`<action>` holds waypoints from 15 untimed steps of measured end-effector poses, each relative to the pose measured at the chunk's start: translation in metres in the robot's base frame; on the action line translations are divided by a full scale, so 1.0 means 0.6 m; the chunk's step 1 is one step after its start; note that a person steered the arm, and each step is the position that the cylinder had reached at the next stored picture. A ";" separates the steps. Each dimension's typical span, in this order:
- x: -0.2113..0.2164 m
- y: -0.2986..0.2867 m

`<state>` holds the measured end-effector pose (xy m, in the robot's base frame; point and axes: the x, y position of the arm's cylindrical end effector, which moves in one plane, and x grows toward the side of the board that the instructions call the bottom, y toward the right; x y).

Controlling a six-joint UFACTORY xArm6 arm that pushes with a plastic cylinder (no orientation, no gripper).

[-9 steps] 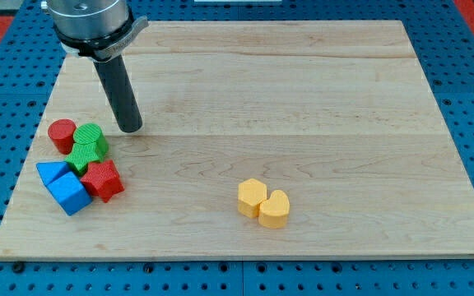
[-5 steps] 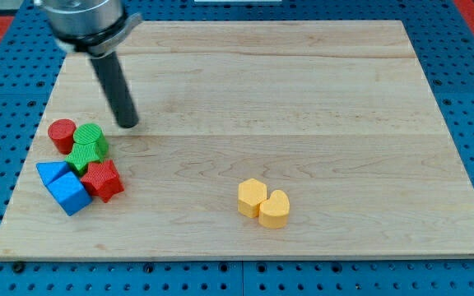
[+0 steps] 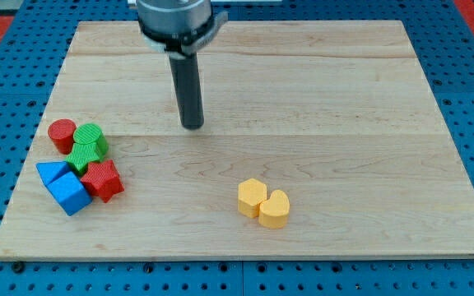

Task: Move the blue blocks away from the green blocks

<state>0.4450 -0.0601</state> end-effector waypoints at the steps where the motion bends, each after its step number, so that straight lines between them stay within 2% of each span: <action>1: 0.089 0.045; 2: 0.217 0.044; 4: 0.250 -0.014; 5: 0.287 -0.128; 6: 0.288 -0.155; 7: 0.275 -0.360; 8: 0.256 -0.406; 9: 0.174 -0.385; 10: 0.149 -0.395; 11: 0.116 -0.291; 12: 0.122 -0.207; 13: 0.133 -0.177; 14: 0.132 -0.242; 15: 0.130 -0.375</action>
<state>0.5231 -0.2850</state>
